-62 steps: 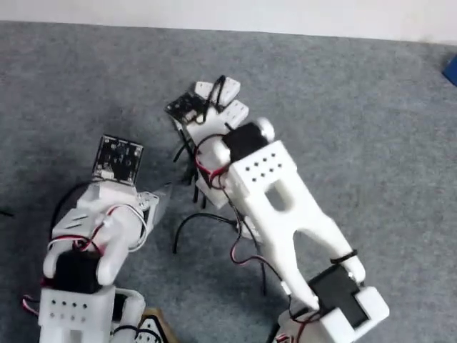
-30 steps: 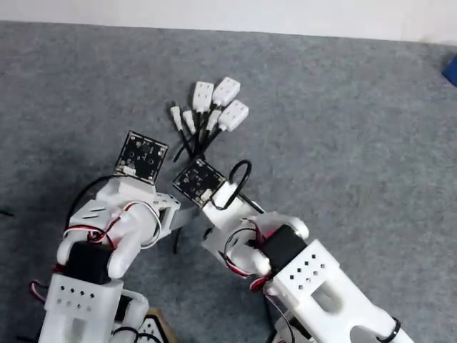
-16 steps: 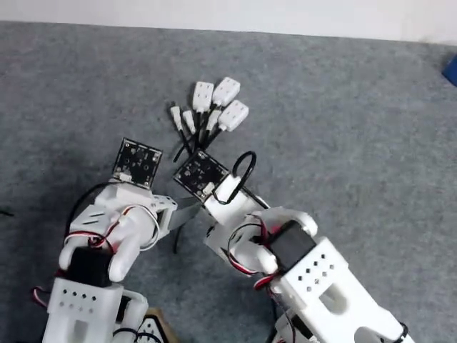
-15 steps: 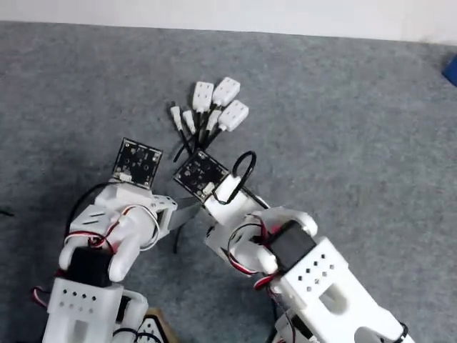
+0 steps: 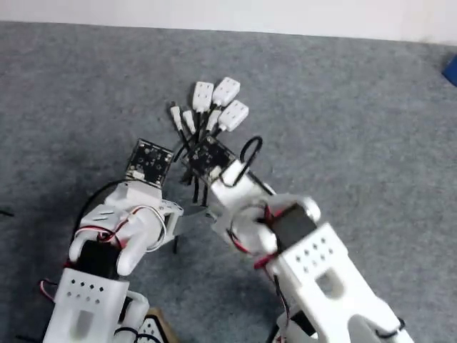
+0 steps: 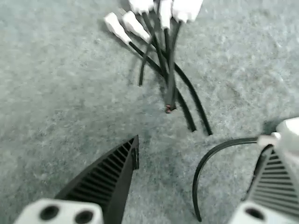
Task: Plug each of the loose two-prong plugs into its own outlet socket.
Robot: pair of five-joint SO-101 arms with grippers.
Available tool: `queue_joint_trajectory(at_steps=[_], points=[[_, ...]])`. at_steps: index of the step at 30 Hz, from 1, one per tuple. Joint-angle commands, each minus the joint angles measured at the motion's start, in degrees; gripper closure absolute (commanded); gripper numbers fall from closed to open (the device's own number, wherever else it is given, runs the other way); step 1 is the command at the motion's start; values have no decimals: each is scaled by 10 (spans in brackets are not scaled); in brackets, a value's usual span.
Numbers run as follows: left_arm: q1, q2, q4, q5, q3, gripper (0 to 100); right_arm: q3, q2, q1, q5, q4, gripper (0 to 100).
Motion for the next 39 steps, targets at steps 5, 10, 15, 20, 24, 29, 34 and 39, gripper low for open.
queue_joint_trajectory(at_steps=[5,10,15,20,24,29,34,39], points=[[-32,-3,-21,33,-2,611,-109,120,80,9,44,991],[-63,-7,-33,74,15,611,-207,189,75,-17,168,991],[-114,-7,-90,90,61,611,-240,263,73,-95,233,991],[-115,-7,-95,90,72,611,-294,324,71,-191,258,992],[-114,-7,-95,90,73,611,-311,366,85,-250,262,992],[-114,-7,-96,90,73,611,-306,398,120,-287,250,992],[-114,-7,-96,90,73,611,-306,398,150,-305,230,992],[-114,-7,-96,90,73,611,-284,402,147,-307,194,992]])
